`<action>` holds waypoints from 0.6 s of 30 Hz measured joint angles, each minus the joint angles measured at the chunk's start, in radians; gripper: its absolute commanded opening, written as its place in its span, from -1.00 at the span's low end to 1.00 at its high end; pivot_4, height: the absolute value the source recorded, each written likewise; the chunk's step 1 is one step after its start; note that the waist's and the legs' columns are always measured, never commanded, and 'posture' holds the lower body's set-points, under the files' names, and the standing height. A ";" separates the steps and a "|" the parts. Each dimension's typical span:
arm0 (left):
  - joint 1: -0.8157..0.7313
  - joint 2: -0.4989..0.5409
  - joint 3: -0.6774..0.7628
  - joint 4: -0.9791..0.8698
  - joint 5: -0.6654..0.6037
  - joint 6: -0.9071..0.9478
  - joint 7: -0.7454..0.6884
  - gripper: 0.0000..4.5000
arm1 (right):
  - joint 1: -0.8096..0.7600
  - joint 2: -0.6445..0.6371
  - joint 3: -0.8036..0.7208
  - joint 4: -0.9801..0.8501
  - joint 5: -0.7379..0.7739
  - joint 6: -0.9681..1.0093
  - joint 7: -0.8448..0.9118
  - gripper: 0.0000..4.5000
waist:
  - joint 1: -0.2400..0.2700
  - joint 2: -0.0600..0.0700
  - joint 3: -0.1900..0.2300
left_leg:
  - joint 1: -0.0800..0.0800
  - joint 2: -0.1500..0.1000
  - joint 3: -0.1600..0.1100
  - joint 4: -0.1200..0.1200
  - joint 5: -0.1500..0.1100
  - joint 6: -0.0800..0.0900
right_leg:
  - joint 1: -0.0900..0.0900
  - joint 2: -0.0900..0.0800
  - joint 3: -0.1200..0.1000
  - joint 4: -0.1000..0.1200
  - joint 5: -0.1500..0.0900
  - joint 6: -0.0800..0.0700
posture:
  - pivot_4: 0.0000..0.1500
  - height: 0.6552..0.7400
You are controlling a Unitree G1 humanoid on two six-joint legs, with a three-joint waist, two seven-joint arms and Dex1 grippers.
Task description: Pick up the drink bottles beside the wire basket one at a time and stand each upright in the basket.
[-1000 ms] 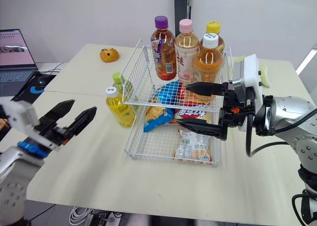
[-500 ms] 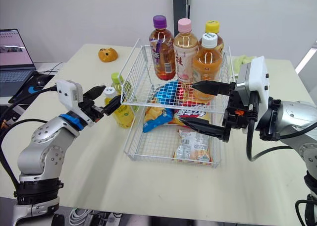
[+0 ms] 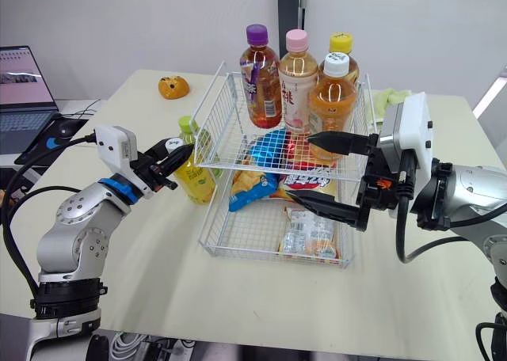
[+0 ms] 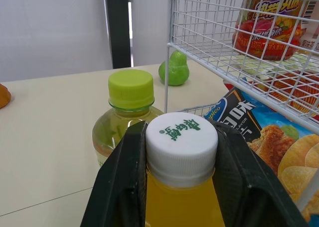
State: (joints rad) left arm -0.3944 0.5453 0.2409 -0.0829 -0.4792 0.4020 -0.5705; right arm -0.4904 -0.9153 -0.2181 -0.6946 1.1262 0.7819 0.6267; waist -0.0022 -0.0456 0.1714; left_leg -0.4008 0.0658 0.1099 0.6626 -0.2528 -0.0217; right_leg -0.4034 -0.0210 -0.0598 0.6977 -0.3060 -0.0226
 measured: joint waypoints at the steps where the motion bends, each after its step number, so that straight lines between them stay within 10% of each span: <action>1: 0.000 0.000 0.000 0.000 0.000 0.000 -0.001 -0.40 | 0.000 -0.001 0.000 0.000 0.001 0.000 0.000 1.00 | 0.000 0.000 0.000 | 0.000 0.000 0.000 0.000 0.000 0.000 | 0.000 0.000 0.000 0.000 0.000 0.000 | 1.00 1.00; 8: -0.007 0.071 0.053 -0.006 -0.133 0.123 -0.081 -0.40 | 0.000 -0.005 -0.003 0.003 -0.001 -0.001 0.003 1.00 | -0.001 -0.001 0.001 | -0.001 0.000 0.000 0.000 0.002 -0.003 | -0.001 0.000 0.000 0.000 0.000 0.000 | 1.00 1.00; 18: -0.370 0.469 0.151 0.108 -0.366 0.400 -0.352 -0.40 | -0.017 0.042 0.043 0.041 -0.054 -0.033 0.027 1.00 | -0.002 -0.004 0.003 | -0.001 0.000 0.000 0.000 0.002 -0.004 | -0.001 0.000 -0.001 -0.001 0.000 0.001 | 1.00 1.00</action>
State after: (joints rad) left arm -0.7647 1.0147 0.3914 0.0253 -0.8453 0.8024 -0.9221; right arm -0.5069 -0.8734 -0.1750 -0.6537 1.0720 0.7491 0.6535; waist -0.0041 -0.0497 0.1744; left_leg -0.4021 0.0654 0.1103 0.6621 -0.2509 -0.0252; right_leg -0.4049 -0.0210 -0.0605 0.6962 -0.3063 -0.0221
